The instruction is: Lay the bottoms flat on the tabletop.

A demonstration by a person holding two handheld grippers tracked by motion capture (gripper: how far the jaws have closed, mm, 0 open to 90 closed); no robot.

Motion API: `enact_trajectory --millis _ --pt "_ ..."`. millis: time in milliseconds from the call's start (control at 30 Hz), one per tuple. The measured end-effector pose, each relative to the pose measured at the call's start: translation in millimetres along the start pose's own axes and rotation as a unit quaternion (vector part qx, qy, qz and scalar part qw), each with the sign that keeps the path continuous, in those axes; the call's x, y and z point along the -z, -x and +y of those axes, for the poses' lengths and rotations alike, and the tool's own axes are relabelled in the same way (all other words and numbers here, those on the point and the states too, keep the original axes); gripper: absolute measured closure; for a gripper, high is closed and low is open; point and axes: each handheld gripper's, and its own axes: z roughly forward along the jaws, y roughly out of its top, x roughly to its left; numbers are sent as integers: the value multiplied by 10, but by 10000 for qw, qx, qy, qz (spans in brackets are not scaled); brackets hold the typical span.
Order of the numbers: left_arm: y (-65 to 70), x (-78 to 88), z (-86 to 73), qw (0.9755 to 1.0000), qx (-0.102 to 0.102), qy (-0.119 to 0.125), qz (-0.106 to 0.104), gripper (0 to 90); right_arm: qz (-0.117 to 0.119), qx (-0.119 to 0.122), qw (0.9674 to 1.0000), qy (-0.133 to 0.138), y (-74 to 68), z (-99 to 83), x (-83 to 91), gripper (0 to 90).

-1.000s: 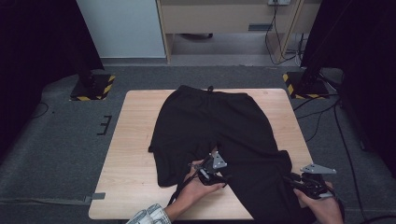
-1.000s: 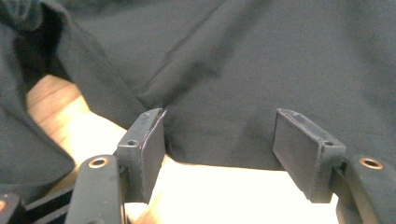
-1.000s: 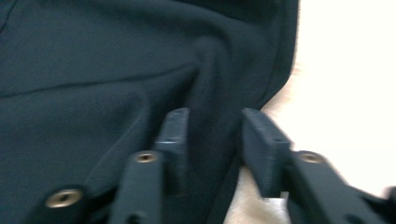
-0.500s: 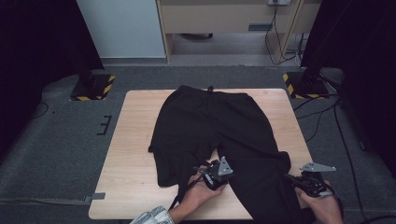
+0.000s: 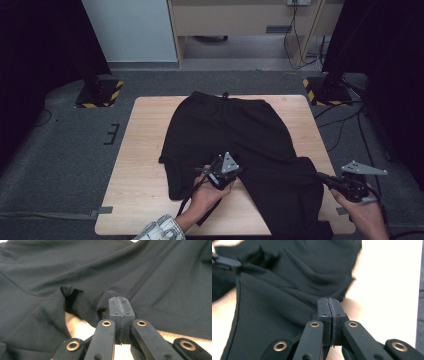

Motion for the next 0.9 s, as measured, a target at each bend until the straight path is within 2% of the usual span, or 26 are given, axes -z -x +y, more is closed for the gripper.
enact_trajectory --millis 33,67,133,167,200,300,367,400,433,467,533,633,667,733,767,833,900 --pt "-5 -26 -19 10000 -3 -88 8 897 -23 56 10000 -50 -14 4 -31 892" --pt "-6 -50 -39 9999 -27 -130 10 897 -126 216 9994 -253 -31 -11 -116 891" --pt "1 -111 -104 9996 -32 -289 -32 897 -163 178 9984 -503 -29 -68 -252 891" --pt "1 -111 -104 9996 -32 -289 -32 897 -163 178 9984 -503 -29 -68 -252 891" --pt "28 -134 -131 9992 -127 -387 -56 897 -165 129 9979 -621 -16 -131 -343 890" --pt "107 -146 -155 9987 -207 -441 -157 897 -154 92 9967 -793 -18 -232 -397 890" --pt "127 -140 -159 9985 -206 -468 -218 897 -147 142 9963 -840 -34 -285 -370 890" --pt "210 -88 -169 9974 -259 -515 -427 897 -142 111 9963 -839 -66 -319 -311 889" --pt "210 -88 -169 9974 -259 -515 -427 897 -111 126 9963 -841 -109 -351 -229 889" --pt "280 -38 -176 9964 -313 -524 -581 897 -78 145 9961 -868 -133 -371 -169 887" --pt "353 0 -186 9955 -438 -530 -652 896 15 114 9959 -901 -191 -415 -19 866" --pt "368 -28 -202 9961 -399 -535 -579 883 -99 153 9968 -781 -173 -421 51 701" --pt "362 -42 -205 9967 -350 -495 -539 844 -155 154 9974 -686 -154 -400 40 651" --pt "333 -63 -204 9976 -312 -455 -428 744 -309 52 9981 -522 -110 -343 -16 493" --pt "317 -74 -206 9982 -271 -390 -373 718 -359 -18 9983 -463 -79 -310 -63 448" --pt "287 -90 -203 9989 -221 -329 -232 636 -474 -193 9976 -467 9 -246 -202 384" --pt "253 -112 -197 9992 -225 -314 -106 604 -603 -223 9968 -477 65 -205 -324 383"
